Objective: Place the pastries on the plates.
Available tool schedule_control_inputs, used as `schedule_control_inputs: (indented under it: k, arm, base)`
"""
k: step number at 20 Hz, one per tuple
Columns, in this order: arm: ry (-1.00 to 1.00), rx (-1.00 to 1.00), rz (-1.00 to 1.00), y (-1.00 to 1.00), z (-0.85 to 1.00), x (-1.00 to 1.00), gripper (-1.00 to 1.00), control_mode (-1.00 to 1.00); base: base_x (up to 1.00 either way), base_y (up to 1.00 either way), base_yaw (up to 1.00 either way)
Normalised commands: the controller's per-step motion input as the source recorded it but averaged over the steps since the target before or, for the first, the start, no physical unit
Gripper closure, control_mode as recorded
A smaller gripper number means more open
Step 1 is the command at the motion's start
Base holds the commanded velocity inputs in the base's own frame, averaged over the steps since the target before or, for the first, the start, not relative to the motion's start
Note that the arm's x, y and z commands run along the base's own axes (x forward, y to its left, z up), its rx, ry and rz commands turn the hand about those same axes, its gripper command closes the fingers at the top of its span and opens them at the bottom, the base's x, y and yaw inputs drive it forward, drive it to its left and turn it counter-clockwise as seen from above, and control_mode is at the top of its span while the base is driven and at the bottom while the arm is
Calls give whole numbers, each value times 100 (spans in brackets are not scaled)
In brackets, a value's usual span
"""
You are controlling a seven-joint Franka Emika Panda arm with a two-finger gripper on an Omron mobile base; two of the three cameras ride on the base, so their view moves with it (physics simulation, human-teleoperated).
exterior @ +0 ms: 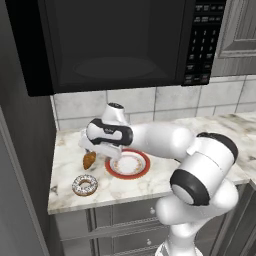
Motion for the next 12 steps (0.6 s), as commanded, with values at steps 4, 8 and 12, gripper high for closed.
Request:
schedule_control_inputs:
  k: [4,8,12]
  arm:
    - [0,-2,-1,9,-12,29,-100,-100]
    - [1,0,0,0,-15,28,-100,-100]
    - [5,0,0,0,-28,38,-100,-100]
  base:
    - [0,0,0]
    - [0,0,0]
    - [0,0,0]
